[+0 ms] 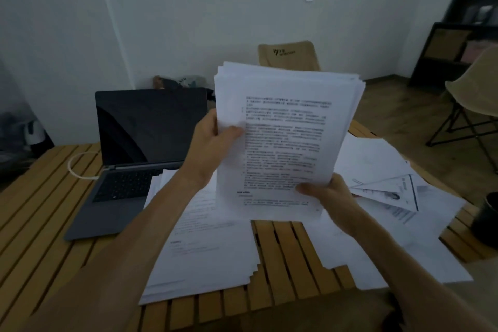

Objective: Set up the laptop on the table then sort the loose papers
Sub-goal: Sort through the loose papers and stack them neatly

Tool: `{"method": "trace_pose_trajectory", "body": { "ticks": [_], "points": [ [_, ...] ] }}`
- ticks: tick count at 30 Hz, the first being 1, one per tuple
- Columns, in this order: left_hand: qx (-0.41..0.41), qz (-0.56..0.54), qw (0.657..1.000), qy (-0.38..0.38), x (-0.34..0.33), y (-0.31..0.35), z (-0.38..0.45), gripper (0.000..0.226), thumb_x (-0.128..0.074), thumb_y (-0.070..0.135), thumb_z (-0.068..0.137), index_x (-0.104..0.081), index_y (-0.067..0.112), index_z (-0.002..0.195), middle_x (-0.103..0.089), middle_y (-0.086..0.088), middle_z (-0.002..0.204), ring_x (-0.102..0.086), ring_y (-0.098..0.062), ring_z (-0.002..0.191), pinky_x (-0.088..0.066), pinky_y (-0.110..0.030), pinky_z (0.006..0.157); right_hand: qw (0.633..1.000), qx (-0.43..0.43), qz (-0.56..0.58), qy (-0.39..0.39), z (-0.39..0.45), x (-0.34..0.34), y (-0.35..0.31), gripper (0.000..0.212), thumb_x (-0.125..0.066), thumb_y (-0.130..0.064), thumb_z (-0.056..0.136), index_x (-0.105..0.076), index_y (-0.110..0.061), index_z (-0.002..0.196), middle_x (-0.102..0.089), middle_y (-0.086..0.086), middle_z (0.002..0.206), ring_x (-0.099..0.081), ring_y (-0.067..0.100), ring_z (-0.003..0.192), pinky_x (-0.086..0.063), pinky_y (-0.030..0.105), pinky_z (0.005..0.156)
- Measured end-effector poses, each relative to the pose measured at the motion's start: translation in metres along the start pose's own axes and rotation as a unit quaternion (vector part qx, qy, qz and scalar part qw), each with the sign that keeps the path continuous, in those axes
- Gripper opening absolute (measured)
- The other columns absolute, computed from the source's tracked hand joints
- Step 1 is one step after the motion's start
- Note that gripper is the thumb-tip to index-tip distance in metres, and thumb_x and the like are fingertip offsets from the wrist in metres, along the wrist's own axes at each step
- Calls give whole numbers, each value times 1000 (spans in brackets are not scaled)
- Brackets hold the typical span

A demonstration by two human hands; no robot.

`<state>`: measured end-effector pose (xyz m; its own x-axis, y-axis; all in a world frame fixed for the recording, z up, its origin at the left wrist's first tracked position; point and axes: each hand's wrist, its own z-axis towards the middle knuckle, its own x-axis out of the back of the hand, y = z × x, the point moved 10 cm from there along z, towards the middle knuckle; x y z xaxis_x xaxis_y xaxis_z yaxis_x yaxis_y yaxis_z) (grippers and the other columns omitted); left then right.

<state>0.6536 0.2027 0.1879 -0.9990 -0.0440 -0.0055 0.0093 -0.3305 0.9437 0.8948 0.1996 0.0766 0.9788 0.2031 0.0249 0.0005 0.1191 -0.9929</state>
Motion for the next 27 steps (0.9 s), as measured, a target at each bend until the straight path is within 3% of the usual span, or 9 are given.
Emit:
{"method": "trace_pose_trajectory", "body": {
  "ticks": [5, 9, 13, 17, 20, 22, 23, 25, 27],
  "points": [
    [85, -1, 994, -63, -10, -42, -15, 47, -57, 4, 84, -59, 10, 132, -68, -6, 124, -64, -27, 114, -53, -42, 97, 999, -41, -26, 23, -7, -2, 21, 39, -63, 6, 75, -74, -18, 103, -76, 2, 106, -68, 30, 105, -58, 48, 89],
    [99, 5, 995, -15, -1, -40, -12, 36, -62, 7, 92, -63, 13, 128, -70, -2, 119, -67, -19, 108, -54, -36, 95, 995, -53, -46, 70, -6, -6, 14, 35, -57, 7, 86, -73, -22, 100, -76, -3, 99, -70, 25, 99, -58, 36, 78],
    [107, 64, 991, 55, 56, -29, -11, 32, -64, 1, 90, -66, 12, 120, -71, 0, 113, -68, -14, 99, -56, -28, 86, 998, -63, -4, 28, -9, -51, -2, 33, -55, 1, 90, -71, -20, 110, -77, 1, 105, -73, 22, 93, -61, 42, 81],
    [235, 202, 945, 108, 135, -78, -41, 33, -72, 11, 82, -63, 7, 113, -68, -11, 108, -67, -29, 94, -57, -48, 86, 985, -141, -69, -76, -21, -124, 32, 28, -62, -8, 90, -68, -23, 113, -75, -6, 107, -73, 16, 94, -62, 35, 81],
    [271, 255, 922, 104, 156, -111, -67, 24, -70, 16, 84, -60, 8, 104, -65, -8, 100, -63, -23, 85, -55, -35, 74, 969, -141, -180, -92, -24, -142, 46, 18, -63, -12, 92, -62, -29, 98, -68, -14, 98, -64, 0, 83, -53, 11, 61],
    [274, 329, 898, 105, 168, -125, -77, 26, -64, 25, 80, -56, 7, 97, -59, -10, 97, -58, -24, 83, -48, -31, 68, 933, -131, -325, -80, -23, -138, 48, 6, -65, -18, 91, -61, -21, 88, -64, -11, 88, -62, 1, 75, -53, 12, 58],
    [279, 357, 885, 109, 174, -130, -79, 40, -60, 32, 74, -58, 3, 101, -58, -16, 104, -58, -30, 91, -51, -34, 73, 913, -123, -385, -66, -22, -134, 47, 10, -66, -22, 91, -59, -16, 88, -62, -10, 85, -61, 3, 72, -54, 14, 57],
    [299, 334, 885, 125, 182, -142, -79, 44, -57, 33, 72, -59, -5, 95, -57, -24, 105, -58, -39, 99, -52, -39, 79, 909, -130, -390, -61, -22, -131, 48, 19, -67, -25, 92, -51, -19, 85, -55, -14, 82, -56, 3, 67, -47, 11, 49],
    [314, 271, 898, 147, 183, -143, -74, 20, -60, 19, 85, -54, 4, 73, -56, -16, 84, -59, -32, 82, -50, -31, 67, 932, -165, -308, -96, -24, -138, 56, 26, -67, -20, 93, -45, -30, 82, -56, -19, 87, -56, 1, 69, -44, 10, 46]
  ]
}}
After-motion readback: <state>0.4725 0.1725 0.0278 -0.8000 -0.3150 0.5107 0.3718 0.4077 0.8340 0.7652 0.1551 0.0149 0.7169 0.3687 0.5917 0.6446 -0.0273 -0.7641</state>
